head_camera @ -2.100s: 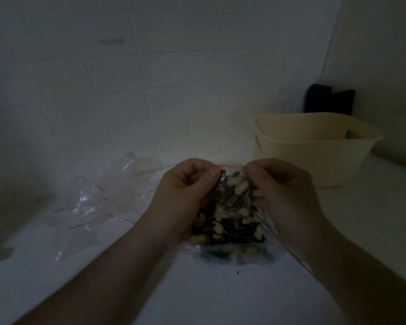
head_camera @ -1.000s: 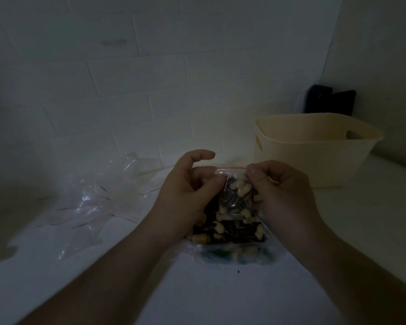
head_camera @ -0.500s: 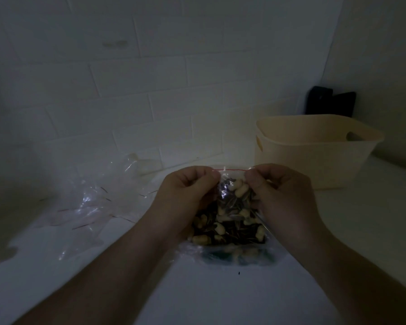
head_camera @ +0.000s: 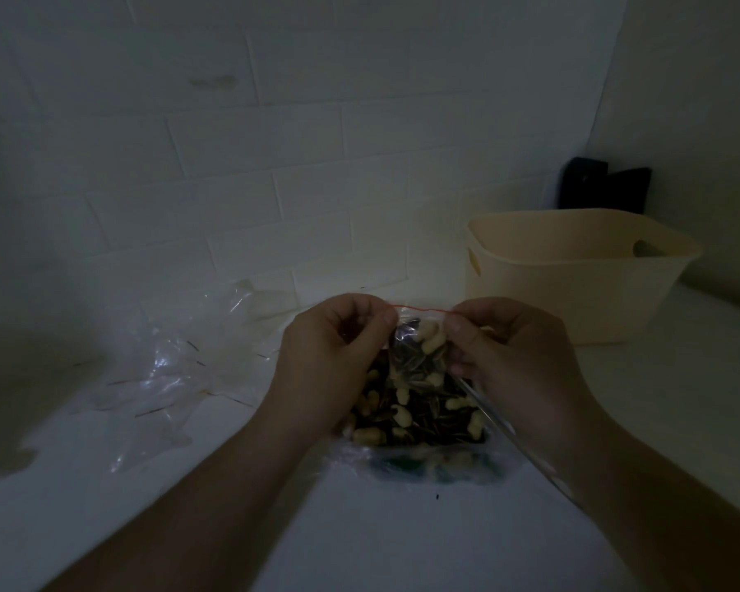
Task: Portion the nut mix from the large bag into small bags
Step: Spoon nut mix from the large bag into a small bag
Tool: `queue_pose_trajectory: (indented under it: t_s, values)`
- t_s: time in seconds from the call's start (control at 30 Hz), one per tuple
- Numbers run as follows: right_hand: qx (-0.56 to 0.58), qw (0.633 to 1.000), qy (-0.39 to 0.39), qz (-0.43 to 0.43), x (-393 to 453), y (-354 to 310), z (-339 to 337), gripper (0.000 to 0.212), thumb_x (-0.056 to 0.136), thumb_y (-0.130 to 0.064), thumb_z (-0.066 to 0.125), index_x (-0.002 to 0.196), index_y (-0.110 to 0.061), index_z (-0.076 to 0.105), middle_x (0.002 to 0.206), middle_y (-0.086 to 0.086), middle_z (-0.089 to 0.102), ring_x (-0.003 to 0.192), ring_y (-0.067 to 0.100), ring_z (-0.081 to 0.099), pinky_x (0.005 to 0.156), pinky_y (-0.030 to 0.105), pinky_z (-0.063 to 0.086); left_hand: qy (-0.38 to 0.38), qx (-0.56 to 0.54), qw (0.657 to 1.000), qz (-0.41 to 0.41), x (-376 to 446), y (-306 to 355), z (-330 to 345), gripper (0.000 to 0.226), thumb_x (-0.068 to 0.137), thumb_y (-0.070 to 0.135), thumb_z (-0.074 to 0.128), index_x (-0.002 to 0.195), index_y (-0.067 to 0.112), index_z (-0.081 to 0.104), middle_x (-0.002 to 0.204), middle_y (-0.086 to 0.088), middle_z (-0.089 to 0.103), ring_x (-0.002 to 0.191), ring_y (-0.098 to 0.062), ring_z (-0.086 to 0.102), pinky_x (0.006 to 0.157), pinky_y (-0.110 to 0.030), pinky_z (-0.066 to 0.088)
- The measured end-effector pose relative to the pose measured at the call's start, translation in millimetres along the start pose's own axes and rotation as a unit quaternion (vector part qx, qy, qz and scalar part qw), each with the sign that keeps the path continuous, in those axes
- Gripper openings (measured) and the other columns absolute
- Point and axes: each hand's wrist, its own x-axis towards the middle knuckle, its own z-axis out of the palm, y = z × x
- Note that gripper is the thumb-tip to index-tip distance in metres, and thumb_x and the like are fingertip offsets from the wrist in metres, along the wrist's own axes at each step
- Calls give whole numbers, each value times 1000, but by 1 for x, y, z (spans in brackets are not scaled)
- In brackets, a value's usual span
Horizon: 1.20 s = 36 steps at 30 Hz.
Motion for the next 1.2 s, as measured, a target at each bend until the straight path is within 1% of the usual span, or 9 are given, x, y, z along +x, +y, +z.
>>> queue_pose_trajectory:
  t_s: [0.13, 0.37, 0.5, 0.73, 0.83, 0.93, 1.07, 1.1, 1.2]
  values:
    - [-28, 1000, -2, -7, 1, 3, -2, 14, 92, -20, 77, 82, -29, 78, 79, 3, 78, 77, 28, 77, 82, 58, 62, 21, 76, 996, 31, -1, 1, -3, 9, 95, 28, 74, 87, 30, 76, 81, 16, 77, 75, -2, 72, 70, -16, 54]
    - [-85, 996, 19, -33, 2, 1, -3, 11, 92, -25, 76, 81, -22, 77, 74, -4, 77, 69, 15, 74, 77, 47, 64, 2, 52, 999, 16, 1, -2, -1, 14, 98, 27, 70, 85, 26, 75, 81, 13, 76, 76, -5, 71, 75, -28, 56]
    - [-33, 999, -15, 8, 1, 2, 0, 10, 94, -25, 73, 86, -22, 77, 83, 2, 78, 80, 21, 77, 82, 48, 64, -15, -3, 1000, -9, 0, -1, 3, 22, 101, 23, 65, 80, 19, 72, 67, 10, 67, 64, -6, 61, 66, -28, 51]
    - [-16, 999, -34, 7, 0, 2, 1, 7, 93, -25, 74, 87, -27, 77, 86, -8, 77, 81, 12, 76, 70, 30, 63, -53, -67, 996, -26, -2, 6, 5, 32, 104, 19, 61, 75, 8, 67, 62, 4, 60, 57, -8, 53, 58, -24, 46]
    - [-29, 999, -26, 6, 1, 2, 2, 12, 93, -27, 75, 84, -34, 77, 82, -7, 77, 77, 14, 76, 76, 42, 65, -61, -77, 995, -33, -2, 5, 5, 30, 103, 20, 62, 78, 5, 68, 64, 1, 61, 60, -11, 54, 61, -29, 47]
    - [-22, 1000, -23, 0, 0, 0, 2, 11, 93, -27, 76, 85, -35, 77, 80, 2, 76, 80, 28, 76, 84, 58, 62, -51, -104, 992, -43, -2, 5, 6, 25, 102, 18, 65, 85, 1, 70, 69, -8, 63, 64, -18, 55, 64, -32, 49]
    - [-2, 999, -33, 6, -2, -4, 1, 10, 94, -26, 73, 85, -29, 77, 85, 11, 76, 86, 41, 74, 83, 65, 59, -55, -146, 986, -53, -1, 4, 7, 23, 95, 27, 72, 90, 5, 73, 93, -29, 72, 81, -29, 66, 82, -55, 58]
    - [-3, 999, -35, 7, -3, -4, 1, 10, 94, -26, 73, 85, -29, 77, 85, 11, 77, 86, 40, 75, 83, 64, 59, -57, -147, 986, -52, -2, 4, 8, 20, 96, 25, 73, 91, 6, 74, 95, -27, 73, 83, -28, 69, 83, -52, 59]
    - [-12, 1000, -28, 5, -3, -6, 4, 14, 93, -24, 74, 82, -31, 76, 82, 7, 77, 82, 33, 76, 82, 59, 62, -59, -127, 989, -42, -4, 5, 9, 14, 98, 14, 70, 89, 6, 77, 86, -11, 79, 77, -14, 73, 69, -27, 57]
